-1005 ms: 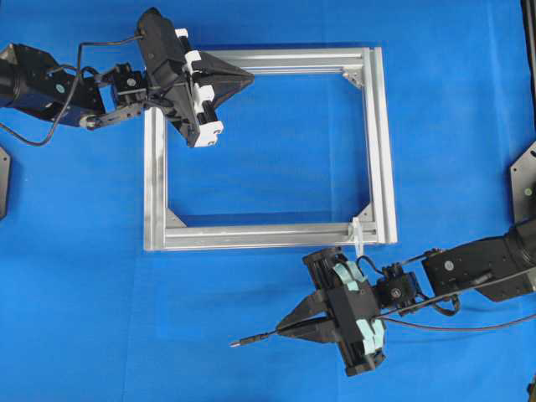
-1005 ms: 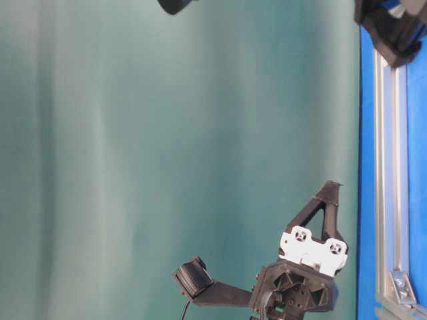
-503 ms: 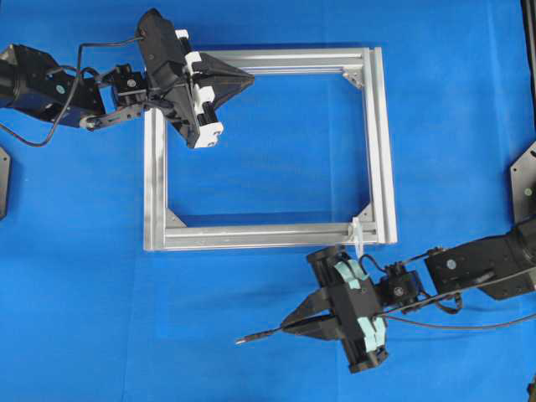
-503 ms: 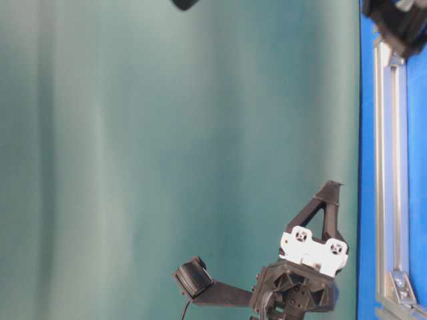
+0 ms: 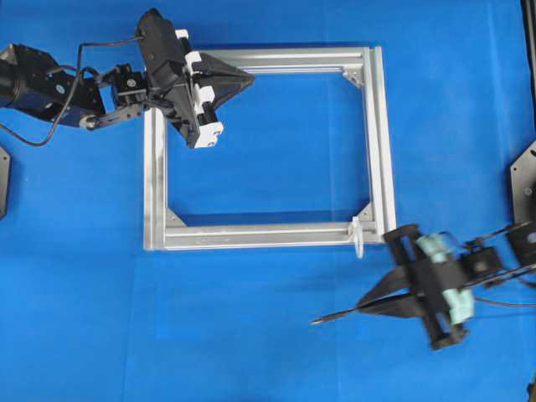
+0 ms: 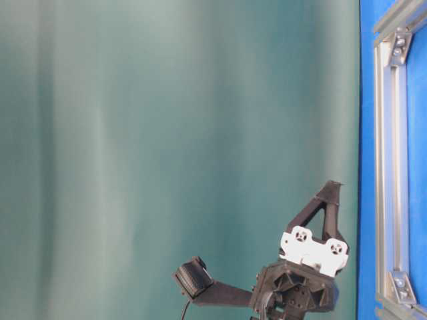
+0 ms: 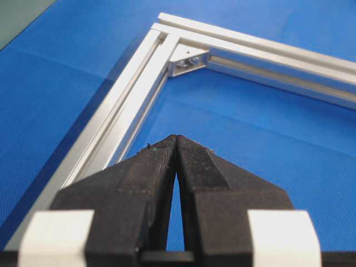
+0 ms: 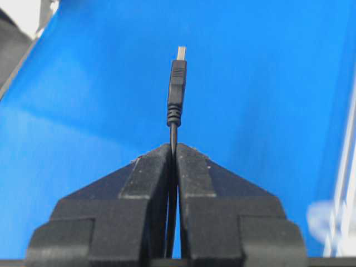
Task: Insert the wire through the string loop located on the right side.
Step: 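Move the right gripper right and up, aligning the plug with the white loop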
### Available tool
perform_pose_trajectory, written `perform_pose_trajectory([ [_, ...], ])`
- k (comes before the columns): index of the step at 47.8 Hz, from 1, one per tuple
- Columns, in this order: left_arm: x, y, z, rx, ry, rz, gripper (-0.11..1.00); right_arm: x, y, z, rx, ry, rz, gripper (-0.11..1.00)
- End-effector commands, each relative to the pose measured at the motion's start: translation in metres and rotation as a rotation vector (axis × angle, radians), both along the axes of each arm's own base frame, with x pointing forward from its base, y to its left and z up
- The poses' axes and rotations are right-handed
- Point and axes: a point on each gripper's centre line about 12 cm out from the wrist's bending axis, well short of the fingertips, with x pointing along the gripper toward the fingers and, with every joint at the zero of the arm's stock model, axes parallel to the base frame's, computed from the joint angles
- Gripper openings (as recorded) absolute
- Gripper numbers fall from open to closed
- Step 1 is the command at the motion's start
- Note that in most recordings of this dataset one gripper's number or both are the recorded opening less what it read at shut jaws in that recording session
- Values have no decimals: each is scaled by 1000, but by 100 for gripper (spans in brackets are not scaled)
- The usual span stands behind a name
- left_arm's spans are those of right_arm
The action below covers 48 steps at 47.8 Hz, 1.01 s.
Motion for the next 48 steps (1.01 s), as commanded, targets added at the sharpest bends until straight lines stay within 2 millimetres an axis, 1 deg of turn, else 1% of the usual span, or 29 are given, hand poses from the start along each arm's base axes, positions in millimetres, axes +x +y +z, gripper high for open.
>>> perform_pose_trajectory([
  [1, 4, -3, 16, 12, -46, -10, 0, -15, -7, 7, 21, -16, -10, -3],
  [2, 4, -3, 15, 11, -43, -10, 0, -21, -11, 6, 23, -12, -14, -3],
  [9, 5, -6, 16, 12, -45, -18, 0, -48, -25, 5, 25, 6, -16, -3],
  [20, 6, -7, 17, 12, -48, -22, 0, -78, -39, 7, 34, 14, -5, -3],
  [24, 6, -7, 17, 13, -47, -23, 0, -81, -41, 8, 38, 3, -4, -3],
  [32, 6, -7, 17, 13, -49, -22, 0, -79, -44, 6, 29, 2, -20, -3],
  [40, 7, -7, 17, 13, -51, -22, 0, -75, -60, 2, 19, 9, -98, -3],
  [48, 7, -9, 17, 13, -49, -27, 0, -72, -72, 2, 15, 0, -157, -3],
])
